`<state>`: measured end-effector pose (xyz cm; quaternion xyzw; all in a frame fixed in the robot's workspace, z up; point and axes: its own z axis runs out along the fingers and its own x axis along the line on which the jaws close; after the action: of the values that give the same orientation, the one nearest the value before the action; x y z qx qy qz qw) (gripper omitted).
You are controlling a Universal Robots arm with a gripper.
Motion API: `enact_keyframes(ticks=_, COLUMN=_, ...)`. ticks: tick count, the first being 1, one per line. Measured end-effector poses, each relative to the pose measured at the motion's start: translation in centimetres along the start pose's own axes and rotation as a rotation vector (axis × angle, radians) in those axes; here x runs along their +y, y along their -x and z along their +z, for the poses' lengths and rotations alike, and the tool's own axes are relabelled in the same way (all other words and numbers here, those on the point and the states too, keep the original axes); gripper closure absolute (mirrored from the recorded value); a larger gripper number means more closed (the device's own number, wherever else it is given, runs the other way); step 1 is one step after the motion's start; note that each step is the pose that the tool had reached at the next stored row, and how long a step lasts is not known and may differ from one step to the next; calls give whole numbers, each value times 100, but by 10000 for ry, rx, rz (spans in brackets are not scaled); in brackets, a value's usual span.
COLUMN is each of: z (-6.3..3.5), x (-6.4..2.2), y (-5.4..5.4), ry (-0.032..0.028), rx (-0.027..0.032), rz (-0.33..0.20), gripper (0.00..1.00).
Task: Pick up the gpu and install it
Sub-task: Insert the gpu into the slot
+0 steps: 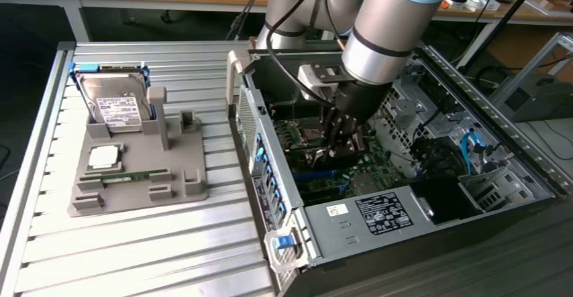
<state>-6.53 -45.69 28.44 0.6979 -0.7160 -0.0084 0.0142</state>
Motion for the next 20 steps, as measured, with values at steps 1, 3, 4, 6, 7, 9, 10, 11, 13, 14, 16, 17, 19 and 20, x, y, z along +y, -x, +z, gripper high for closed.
enact_keyframes(ticks=1, z=5, x=9, y=1, ry=-1, rx=-2, rz=0, gripper=73)
enact_keyframes(ticks=3, z=13, x=15, y=4, ry=0, rx=0, rz=0, gripper=73)
enact_keyframes(ticks=4, z=17, x=15, y=7, ry=-1, rx=-2, rz=-1, gripper=73)
enact_keyframes(ticks=6, z=28, x=15, y=7, ry=-1, rx=-2, rz=-1, gripper=73)
enact_keyframes(ticks=7, z=36, x=15, y=7, ry=-1, rx=-1, rz=0, gripper=73)
enact_keyframes(ticks=9, z=49, x=15, y=8, ry=0, rx=-1, rz=0, gripper=73)
enact_keyframes(ticks=10, z=55, x=15, y=8, ry=-1, rx=-2, rz=0, gripper=73)
enact_keyframes(ticks=11, z=58, x=15, y=7, ry=0, rx=0, rz=0, gripper=73)
enact_keyframes(ticks=13, z=67, x=19, y=7, ry=0, rx=0, rz=2, gripper=73)
enact_keyframes(ticks=14, z=70, x=22, y=7, ry=0, rx=0, rz=1, gripper=73)
enact_keyframes(ticks=16, z=78, x=27, y=7, ry=-1, rx=-2, rz=0, gripper=73)
enact_keyframes(ticks=17, z=82, x=28, y=8, ry=-1, rx=-2, rz=0, gripper=73)
enact_keyframes(ticks=19, z=87, x=29, y=7, ry=1, rx=2, rz=-1, gripper=73)
enact_keyframes(ticks=20, z=90, x=29, y=7, ry=0, rx=0, rz=0, gripper=73)
